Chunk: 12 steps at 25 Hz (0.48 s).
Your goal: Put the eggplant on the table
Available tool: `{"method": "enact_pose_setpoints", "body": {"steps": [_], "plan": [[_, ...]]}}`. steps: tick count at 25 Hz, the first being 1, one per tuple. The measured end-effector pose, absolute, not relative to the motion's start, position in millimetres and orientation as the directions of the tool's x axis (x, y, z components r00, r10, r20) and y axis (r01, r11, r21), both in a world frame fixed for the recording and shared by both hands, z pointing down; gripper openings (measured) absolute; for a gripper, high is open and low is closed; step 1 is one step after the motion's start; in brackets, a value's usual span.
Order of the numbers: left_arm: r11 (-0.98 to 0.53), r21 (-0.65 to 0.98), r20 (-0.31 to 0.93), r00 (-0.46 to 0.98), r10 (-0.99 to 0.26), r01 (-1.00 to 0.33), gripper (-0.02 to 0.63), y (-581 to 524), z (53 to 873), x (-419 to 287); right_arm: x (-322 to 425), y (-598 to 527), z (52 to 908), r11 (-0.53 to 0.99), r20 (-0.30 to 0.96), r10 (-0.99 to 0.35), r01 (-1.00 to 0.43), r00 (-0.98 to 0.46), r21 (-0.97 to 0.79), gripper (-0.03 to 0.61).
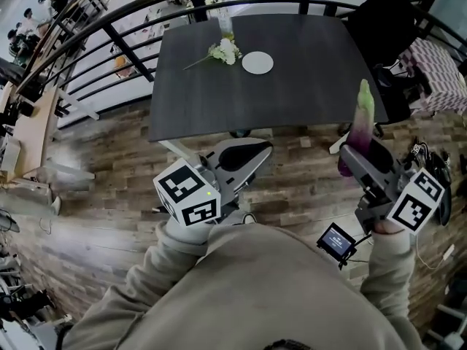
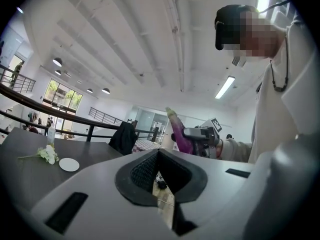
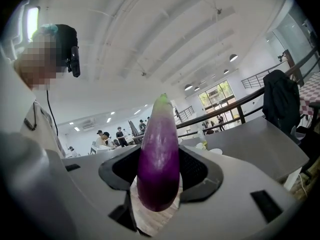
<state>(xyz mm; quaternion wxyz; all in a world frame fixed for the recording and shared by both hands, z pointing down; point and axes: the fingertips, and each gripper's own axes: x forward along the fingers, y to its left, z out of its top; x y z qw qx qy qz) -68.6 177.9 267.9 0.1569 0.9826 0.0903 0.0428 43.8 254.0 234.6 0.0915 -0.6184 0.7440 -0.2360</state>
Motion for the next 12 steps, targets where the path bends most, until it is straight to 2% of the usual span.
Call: {"method": "enact_pose_setpoints", "body": {"steps": [12], "plan": [[-0.915, 0.403, 0.087, 0.994, 0.061, 0.02, 0.006, 96.2, 299.2, -95.5, 35.6, 156.3, 245.8, 0.197, 0.18, -0.929, -0.843, -0.324, -0.5, 0.233]]}}
